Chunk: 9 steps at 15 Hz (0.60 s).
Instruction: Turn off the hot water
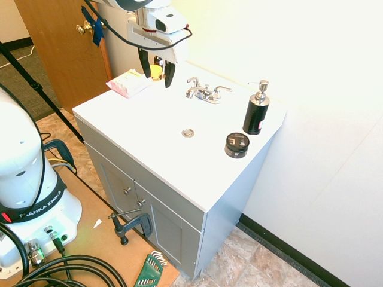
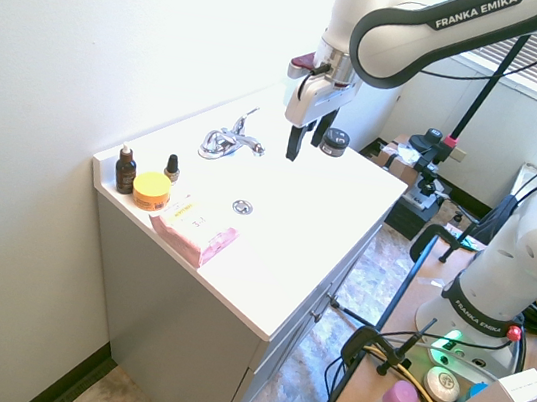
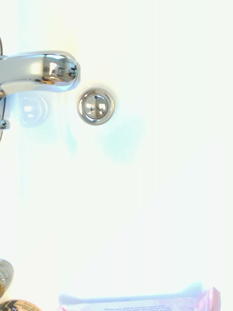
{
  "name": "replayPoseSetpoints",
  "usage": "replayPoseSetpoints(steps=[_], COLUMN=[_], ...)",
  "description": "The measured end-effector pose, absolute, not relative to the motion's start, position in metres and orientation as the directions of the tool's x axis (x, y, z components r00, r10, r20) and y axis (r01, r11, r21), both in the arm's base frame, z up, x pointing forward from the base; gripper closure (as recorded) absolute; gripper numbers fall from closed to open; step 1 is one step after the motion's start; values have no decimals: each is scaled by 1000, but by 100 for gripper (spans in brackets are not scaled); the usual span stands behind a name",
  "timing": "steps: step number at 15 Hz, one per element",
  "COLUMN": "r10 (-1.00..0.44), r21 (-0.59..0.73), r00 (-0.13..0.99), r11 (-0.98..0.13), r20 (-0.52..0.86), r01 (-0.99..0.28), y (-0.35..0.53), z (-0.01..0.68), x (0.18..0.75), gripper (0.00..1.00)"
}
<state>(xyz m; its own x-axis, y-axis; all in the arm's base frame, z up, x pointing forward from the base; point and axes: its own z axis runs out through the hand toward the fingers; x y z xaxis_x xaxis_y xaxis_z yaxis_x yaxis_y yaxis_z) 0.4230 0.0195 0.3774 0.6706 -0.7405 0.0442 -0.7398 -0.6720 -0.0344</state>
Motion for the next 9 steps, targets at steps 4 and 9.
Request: replayPoseSetpoints(steps=[4, 9], r10=[-760, -764], r21=[-40, -31], r00=[642, 552], r11=[-648, -594], r20=[102, 335], r01=[-761, -804], y=[17, 32], z=[370, 341], x=[433, 485], gripper=[0, 0])
